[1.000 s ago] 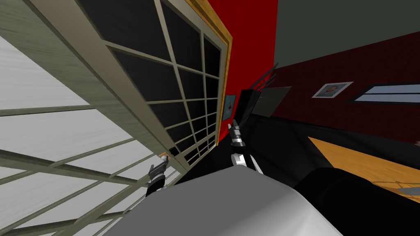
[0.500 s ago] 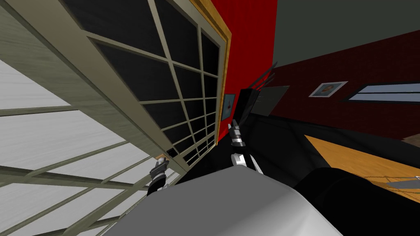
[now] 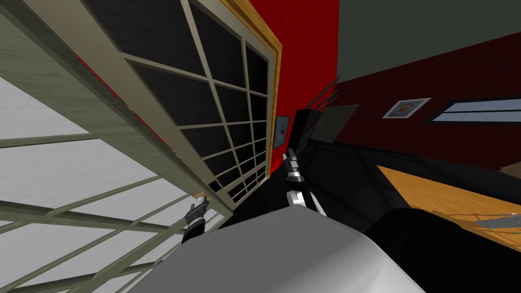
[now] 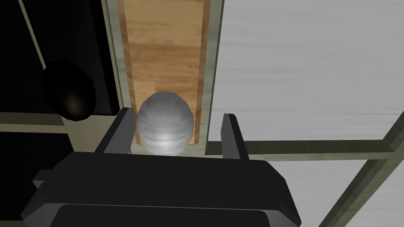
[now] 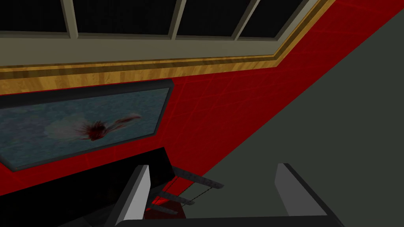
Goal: Pull the door open
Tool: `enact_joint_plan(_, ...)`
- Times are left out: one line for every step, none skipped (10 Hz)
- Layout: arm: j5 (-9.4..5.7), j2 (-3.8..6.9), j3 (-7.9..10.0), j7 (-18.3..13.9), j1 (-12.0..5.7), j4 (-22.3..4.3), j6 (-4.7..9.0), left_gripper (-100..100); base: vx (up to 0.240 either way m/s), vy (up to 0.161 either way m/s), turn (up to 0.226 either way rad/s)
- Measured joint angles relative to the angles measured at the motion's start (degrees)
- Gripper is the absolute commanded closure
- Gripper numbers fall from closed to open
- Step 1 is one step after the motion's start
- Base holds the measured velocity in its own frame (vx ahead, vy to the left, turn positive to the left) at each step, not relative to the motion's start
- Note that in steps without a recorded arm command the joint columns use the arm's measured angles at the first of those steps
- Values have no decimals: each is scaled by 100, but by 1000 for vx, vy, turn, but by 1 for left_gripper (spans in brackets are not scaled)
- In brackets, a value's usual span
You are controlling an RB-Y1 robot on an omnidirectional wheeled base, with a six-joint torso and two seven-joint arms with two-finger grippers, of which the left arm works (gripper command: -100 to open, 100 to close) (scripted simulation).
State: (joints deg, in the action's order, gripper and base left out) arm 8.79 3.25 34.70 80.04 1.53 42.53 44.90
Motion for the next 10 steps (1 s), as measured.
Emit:
enact_joint_plan(5,-42,-8,-23,82,114,-95,100,-124,-26,73)
enact_joint_plan(-35,28,27,-56,40,-42,-68,100,-111,-14,26)
enact_joint_plan(-44,-1,29,-72,67,1,-103,100,-52,-5,-16)
enact_joint_plan(-61,65,50,-69,-7,-229,-5,100,-20,3,-2)
enact_joint_plan(-43,-20,22,-91,130,-18,-63,100,-30,3,24)
enact_joint_plan(-35,-110,-3,-111,226,217,-183,100,-31,2,10)
enact_joint_plan(-54,-60,17,-104,142,52,-110,100,-8,-3,9)
enact_joint_plan(-47,-72,-1,-127,196,137,-128,100,-50,-10,14)
enact_joint_plan(-59,-114,-28,-199,281,300,-196,100,-62,-22,-15)
enact_joint_plan(-55,-147,-68,-288,404,519,-316,100,-40,-15,-8)
